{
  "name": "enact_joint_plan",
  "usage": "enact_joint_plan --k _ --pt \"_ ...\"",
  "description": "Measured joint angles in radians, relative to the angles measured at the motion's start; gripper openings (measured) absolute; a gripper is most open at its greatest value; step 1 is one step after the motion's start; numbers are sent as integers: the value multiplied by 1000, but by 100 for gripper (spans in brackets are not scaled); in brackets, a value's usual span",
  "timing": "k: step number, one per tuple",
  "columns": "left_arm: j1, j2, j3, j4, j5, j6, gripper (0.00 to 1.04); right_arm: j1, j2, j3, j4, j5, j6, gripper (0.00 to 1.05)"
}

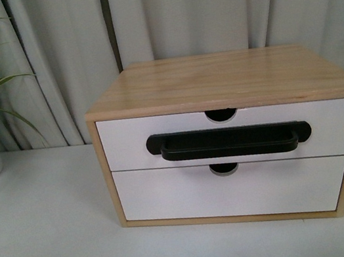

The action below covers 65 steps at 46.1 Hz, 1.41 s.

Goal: Pull drawer

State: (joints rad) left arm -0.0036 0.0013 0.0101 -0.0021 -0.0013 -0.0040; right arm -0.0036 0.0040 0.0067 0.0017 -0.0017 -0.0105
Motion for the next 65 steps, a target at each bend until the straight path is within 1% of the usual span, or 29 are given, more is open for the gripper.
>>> enact_joint_plan --k 29,30,31,32,33,34,36,37,39,40,42,44,48,49,51,52,53,55,58,60,65 --pt "0 0 0 0 0 0 99 0 0 0 0 0 0 96" --pt "-9 6 1 -5 -32 -3 99 -2 3 1 -5 -15 0 96" --pt "-32 21 8 -26 -112 -22 99 -21 22 20 -60 -85 -2 96" --pt "-85 67 25 -53 -252 -42 99 -36 60 47 -131 -166 -6 96" --pt "-141 125 39 -51 -384 -56 99 -43 85 63 -174 -211 -14 96" --pt "-193 180 49 -37 -484 -57 99 -48 117 78 -217 -262 -18 96" --pt "-257 261 60 4 -575 -52 99 -56 176 95 -243 -327 -27 96" --pt "-276 313 72 48 -583 -41 99 -59 196 103 -242 -341 -34 96" --pt "-295 407 95 122 -560 -6 99 -68 262 143 -226 -367 -60 96" --pt "-304 466 111 173 -530 20 99 -73 298 164 -214 -383 -80 96" --pt "-312 589 144 275 -434 88 99 -82 363 200 -185 -411 -123 96" --pt "-320 676 168 335 -384 146 99 -87 437 234 -162 -436 -170 96" --pt "-332 908 251 458 -162 349 99 -86 599 310 -137 -488 -282 96" --pt "-333 937 270 457 -121 375 99 -85 641 332 -132 -505 -319 96" --pt "-333 1016 323 451 -6 443 99 -82 707 369 -122 -525 -368 96" --pt "-334 1040 343 446 21 470 99 -81 738 389 -122 -534 -391 96" --pt "-335 1073 372 428 75 518 99 -80 779 417 -122 -546 -426 96" --pt "-340 1133 431 390 147 606 99 -77 834 455 -129 -569 -474 96" --pt "-348 1205 512 315 219 711 99 -70 913 509 -150 -601 -542 96" --pt "-355 1247 563 265 245 776 99 -62 964 543 -164 -631 -603 96" --pt "-369 1328 660 164 279 898 99 -42 1031 594 -174 -663 -683 96"
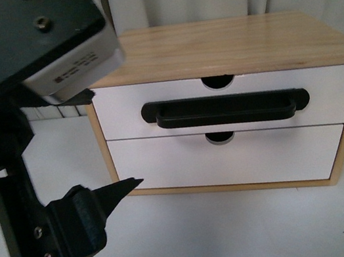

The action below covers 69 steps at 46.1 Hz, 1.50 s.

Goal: Pull drawer

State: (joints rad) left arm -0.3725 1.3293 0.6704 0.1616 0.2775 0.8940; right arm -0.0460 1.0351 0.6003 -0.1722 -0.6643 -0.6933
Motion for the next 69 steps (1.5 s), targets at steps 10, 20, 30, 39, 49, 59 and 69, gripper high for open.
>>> enact_joint_plan --k 10,20,30,39,49,59,69 --pt "-27 122 155 -146 36 132 99 39 127 96 -32 -34 -125 96" --pt "-57 231 298 -242 61 194 99 83 250 167 -50 -35 -229 96" --pt "-70 338 410 -321 68 260 99 150 355 218 6 -14 -251 96" --pt "-75 377 433 -311 82 263 99 206 421 243 53 13 -262 96" --pt "-77 426 476 -356 81 274 99 241 510 261 113 79 -292 96" --pt "-78 462 511 -370 82 282 99 249 566 276 164 84 -290 96" --pt "-86 500 534 -369 77 284 99 256 602 290 206 88 -274 96"
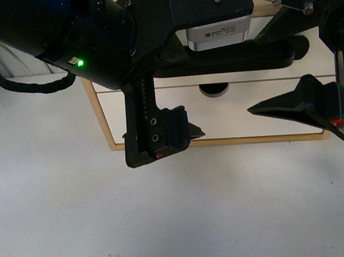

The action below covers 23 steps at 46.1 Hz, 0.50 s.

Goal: Pull drawer

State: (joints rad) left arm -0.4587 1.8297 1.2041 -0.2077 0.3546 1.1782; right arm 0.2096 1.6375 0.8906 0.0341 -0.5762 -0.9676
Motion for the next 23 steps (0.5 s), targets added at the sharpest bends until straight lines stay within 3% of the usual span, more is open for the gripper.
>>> enact_joint_plan --k 23 --pt "-6 31 30 -32 -19 23 99 -2 55 8 0 18 -33 96"
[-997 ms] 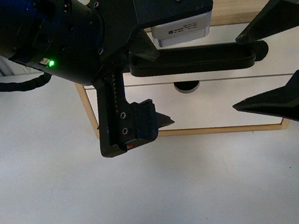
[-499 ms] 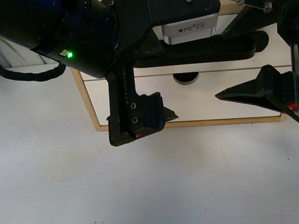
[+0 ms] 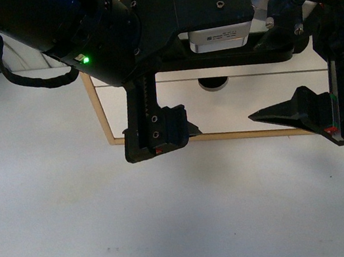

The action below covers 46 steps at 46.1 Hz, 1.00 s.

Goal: Pull drawer

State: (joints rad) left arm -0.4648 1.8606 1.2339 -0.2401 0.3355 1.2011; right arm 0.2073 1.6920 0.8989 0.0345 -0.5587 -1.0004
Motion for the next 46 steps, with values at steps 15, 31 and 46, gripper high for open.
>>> enact_joint_plan --k 15,31,46 --pt "0 0 11 -48 -1 6 99 -2 10 35 -93 -11 -53 96" --pt "-6 -22 9 -128 -4 27 99 -4 -18 41 -235 -44 -138 96" --pt "-36 -86 -36 -202 -22 29 99 -6 -85 11 -363 -64 -206 96"
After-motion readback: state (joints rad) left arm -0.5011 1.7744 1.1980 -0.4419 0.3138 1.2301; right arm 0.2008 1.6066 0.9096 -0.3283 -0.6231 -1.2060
